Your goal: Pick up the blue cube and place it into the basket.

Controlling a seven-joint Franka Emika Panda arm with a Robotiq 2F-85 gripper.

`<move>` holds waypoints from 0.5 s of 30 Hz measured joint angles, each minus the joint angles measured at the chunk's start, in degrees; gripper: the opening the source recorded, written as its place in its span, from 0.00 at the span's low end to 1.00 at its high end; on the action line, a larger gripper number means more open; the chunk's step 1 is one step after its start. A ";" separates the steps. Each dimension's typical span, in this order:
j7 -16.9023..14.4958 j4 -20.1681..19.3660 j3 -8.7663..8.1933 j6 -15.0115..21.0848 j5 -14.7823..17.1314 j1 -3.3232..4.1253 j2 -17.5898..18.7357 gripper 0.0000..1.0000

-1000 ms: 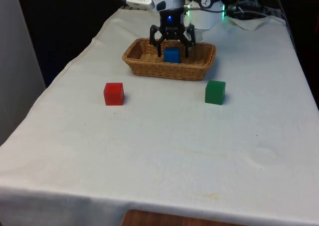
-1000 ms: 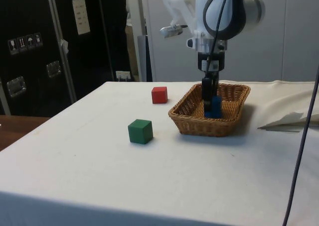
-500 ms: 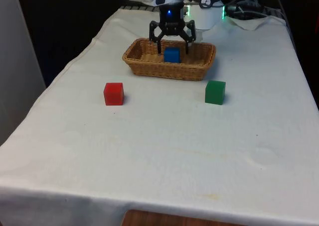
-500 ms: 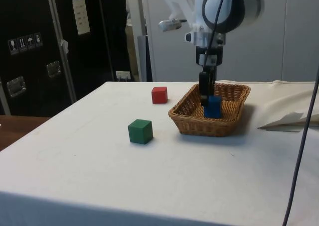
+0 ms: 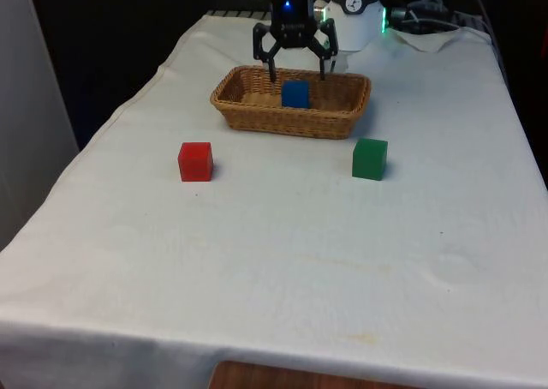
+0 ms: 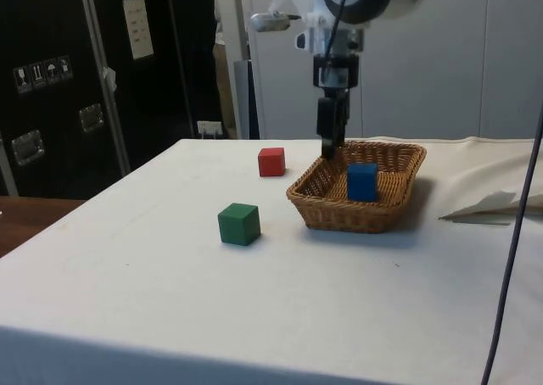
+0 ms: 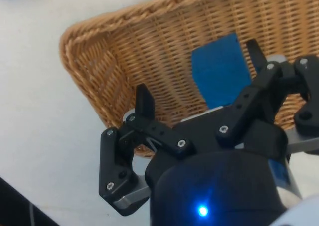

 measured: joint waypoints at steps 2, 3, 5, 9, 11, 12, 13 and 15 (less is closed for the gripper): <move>0.00 1.09 0.06 -1.26 0.00 0.00 0.17 1.00; 0.00 2.18 0.11 -2.41 0.00 0.06 0.34 1.00; 0.00 3.44 0.17 -3.61 0.00 0.06 0.63 1.00; 0.06 5.96 0.29 -5.90 0.00 0.17 1.43 1.00; 0.06 7.10 0.34 -6.88 0.00 0.17 1.89 1.00; 0.06 7.73 0.40 -7.45 0.00 0.17 2.06 1.00; 0.06 8.31 0.40 -7.91 0.00 0.17 2.29 1.00; 0.06 9.57 0.52 -8.94 0.00 0.23 2.75 1.00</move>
